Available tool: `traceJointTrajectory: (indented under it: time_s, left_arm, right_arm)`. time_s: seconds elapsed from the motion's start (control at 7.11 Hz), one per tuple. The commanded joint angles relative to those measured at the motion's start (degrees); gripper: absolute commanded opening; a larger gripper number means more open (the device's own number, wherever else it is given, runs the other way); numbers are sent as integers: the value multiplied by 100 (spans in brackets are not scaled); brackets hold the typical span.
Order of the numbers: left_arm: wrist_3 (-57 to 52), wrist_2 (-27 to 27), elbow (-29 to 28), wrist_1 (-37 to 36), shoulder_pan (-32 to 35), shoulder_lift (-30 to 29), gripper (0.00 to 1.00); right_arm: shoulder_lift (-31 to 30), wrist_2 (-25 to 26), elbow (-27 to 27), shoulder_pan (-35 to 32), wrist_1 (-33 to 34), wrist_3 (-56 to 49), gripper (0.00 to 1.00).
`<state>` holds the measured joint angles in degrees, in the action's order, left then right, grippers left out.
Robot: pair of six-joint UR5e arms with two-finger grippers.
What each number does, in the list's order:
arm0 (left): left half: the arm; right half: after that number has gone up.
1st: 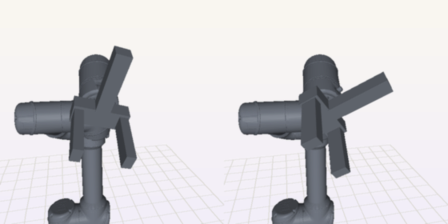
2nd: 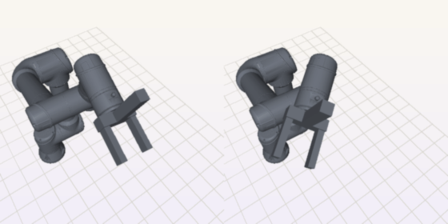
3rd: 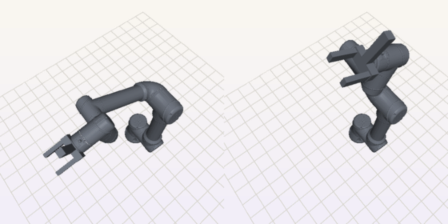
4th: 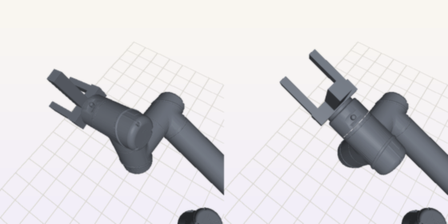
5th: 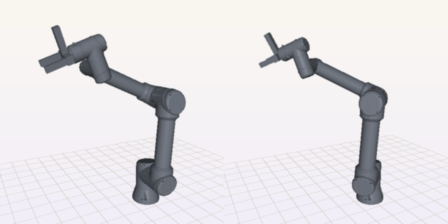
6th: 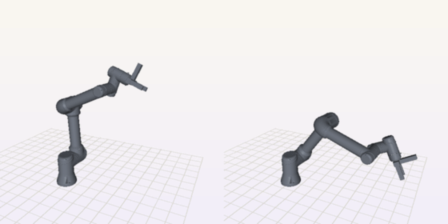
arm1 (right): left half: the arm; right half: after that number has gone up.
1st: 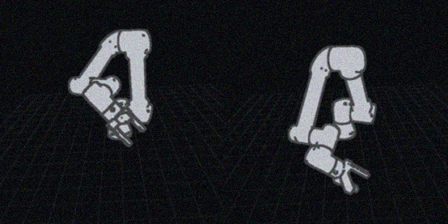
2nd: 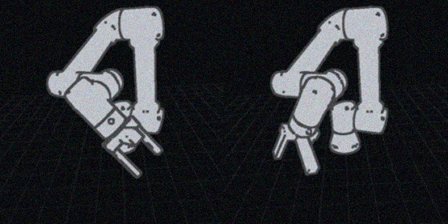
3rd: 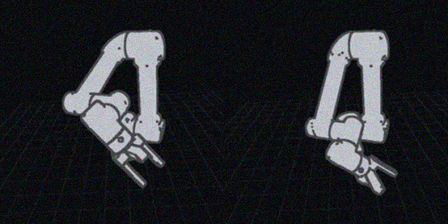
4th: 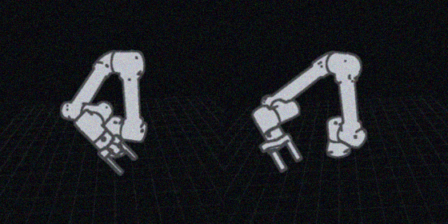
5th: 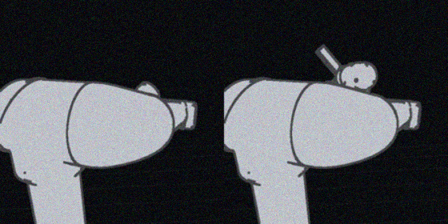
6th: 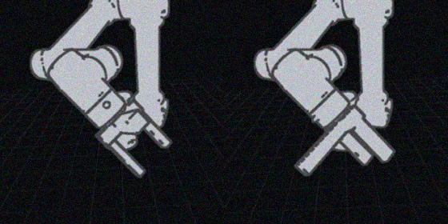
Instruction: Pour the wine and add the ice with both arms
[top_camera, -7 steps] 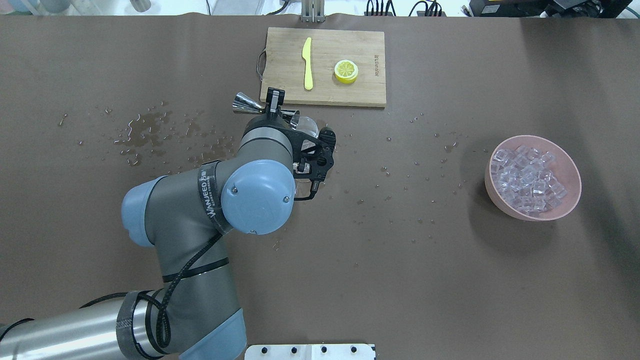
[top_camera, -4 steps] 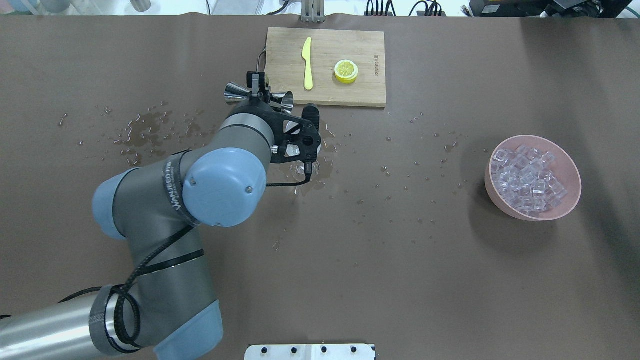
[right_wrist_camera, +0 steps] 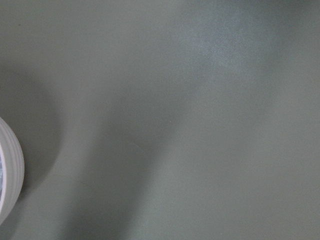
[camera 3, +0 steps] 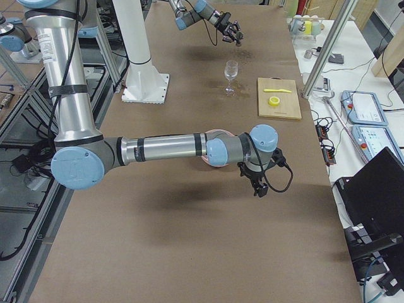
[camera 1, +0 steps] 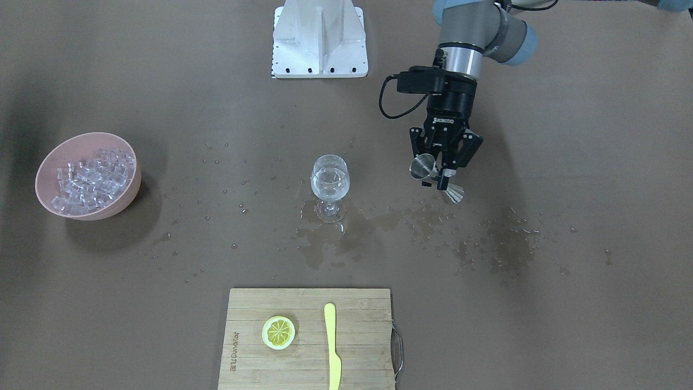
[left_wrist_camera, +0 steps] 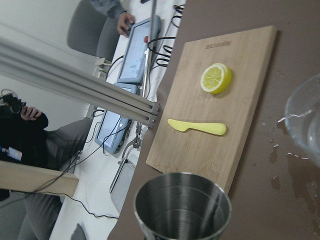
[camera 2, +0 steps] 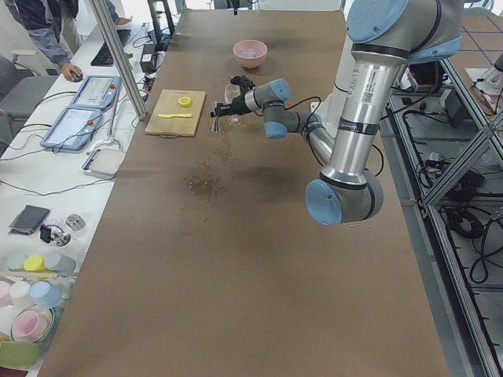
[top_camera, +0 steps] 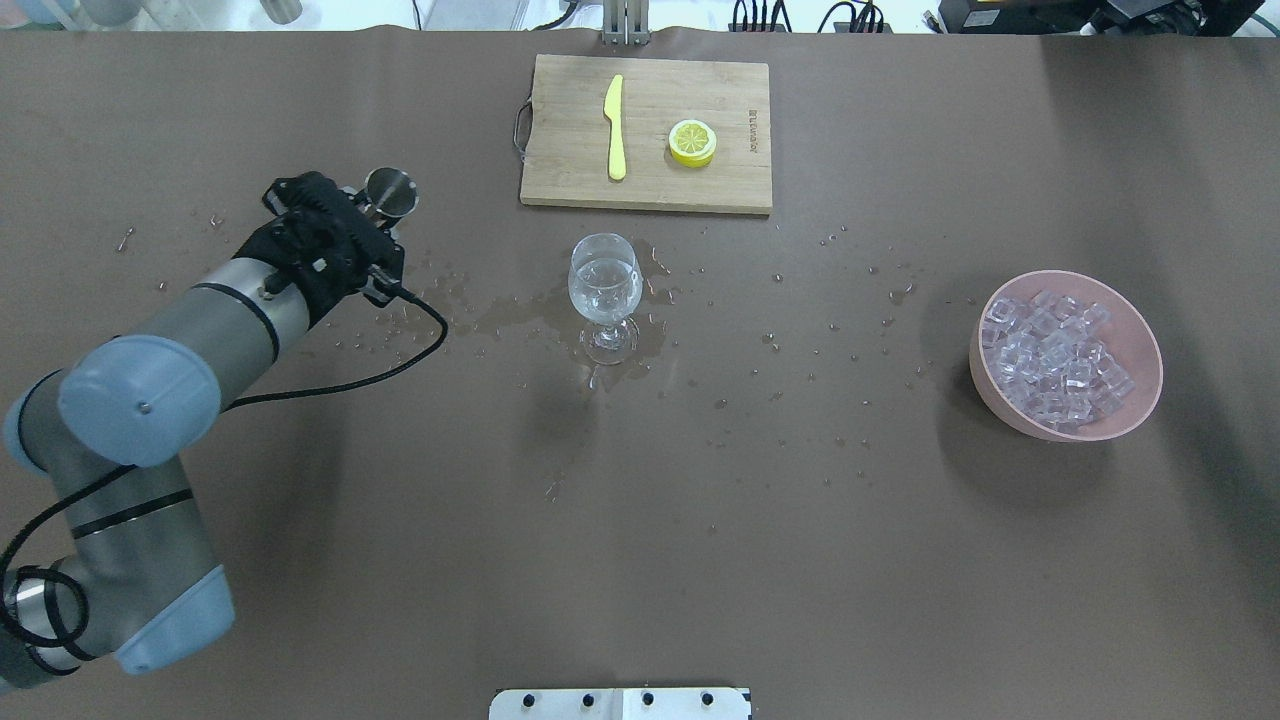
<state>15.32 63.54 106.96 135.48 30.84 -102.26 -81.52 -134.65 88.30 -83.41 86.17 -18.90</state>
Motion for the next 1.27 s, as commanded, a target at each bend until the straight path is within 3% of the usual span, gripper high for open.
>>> traceJointTrajectory:
  time_s: [0.0, 0.14, 0.28, 0.42, 0.7, 1.12]
  left_arm:
    - [901, 97, -716, 1928, 272, 959, 0]
    - [1216, 454, -1138, 2739, 595, 1327, 0]
    - [1976, 1014, -1725, 3165, 981, 1357, 0]
    - [2096, 1246, -2270, 3682, 1220, 1288, 0]
    - [3207, 1808, -2512, 3758, 1494, 1235, 0]
    - [3565, 1811, -3292, 4389, 1495, 990, 0]
  right_arm:
    - [22, 0, 12, 0, -3, 0, 100]
    - [22, 9, 3, 0, -12, -8, 100]
    - [22, 9, 3, 0, -38, -8, 100]
    - [22, 9, 12, 0, -38, -8, 100]
    - [13, 9, 90, 0, -38, -8, 100]
    - [13, 9, 82, 0, -38, 88, 100]
